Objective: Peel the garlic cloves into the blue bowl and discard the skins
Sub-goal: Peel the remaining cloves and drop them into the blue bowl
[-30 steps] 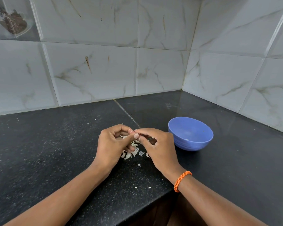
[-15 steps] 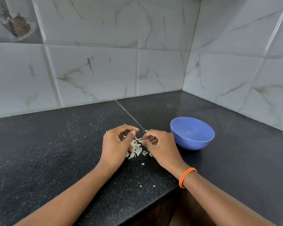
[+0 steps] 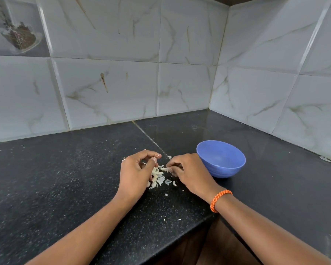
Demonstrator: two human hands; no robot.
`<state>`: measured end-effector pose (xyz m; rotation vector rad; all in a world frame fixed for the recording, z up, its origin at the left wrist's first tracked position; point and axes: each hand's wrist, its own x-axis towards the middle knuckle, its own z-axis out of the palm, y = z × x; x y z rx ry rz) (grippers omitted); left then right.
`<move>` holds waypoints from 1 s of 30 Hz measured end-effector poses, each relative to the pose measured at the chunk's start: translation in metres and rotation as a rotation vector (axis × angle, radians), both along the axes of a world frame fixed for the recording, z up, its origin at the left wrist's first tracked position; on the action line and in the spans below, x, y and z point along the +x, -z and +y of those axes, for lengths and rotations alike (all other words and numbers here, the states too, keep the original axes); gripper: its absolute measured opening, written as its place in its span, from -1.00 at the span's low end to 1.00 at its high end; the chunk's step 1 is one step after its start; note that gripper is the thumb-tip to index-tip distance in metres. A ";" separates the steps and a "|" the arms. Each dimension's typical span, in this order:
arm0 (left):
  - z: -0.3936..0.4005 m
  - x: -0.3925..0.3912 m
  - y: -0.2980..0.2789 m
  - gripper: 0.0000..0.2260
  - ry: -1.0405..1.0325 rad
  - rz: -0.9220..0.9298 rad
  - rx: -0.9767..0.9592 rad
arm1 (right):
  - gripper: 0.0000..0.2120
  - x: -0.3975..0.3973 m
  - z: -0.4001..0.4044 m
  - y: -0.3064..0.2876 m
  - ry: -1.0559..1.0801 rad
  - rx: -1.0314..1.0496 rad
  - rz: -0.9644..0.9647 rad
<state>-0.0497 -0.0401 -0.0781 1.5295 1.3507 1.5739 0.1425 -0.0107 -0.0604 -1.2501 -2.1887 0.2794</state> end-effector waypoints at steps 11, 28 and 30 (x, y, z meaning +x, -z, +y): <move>0.005 -0.001 0.004 -0.78 0.014 -0.008 -0.002 | -0.86 -0.006 0.008 -0.015 0.033 0.153 -0.257; 0.002 0.006 0.006 -0.84 -0.078 0.478 0.091 | -0.86 0.002 -0.009 0.015 0.071 -0.102 0.480; 0.001 0.006 0.006 -0.85 -0.104 0.522 0.090 | -0.85 0.001 -0.009 0.018 0.074 -0.086 0.495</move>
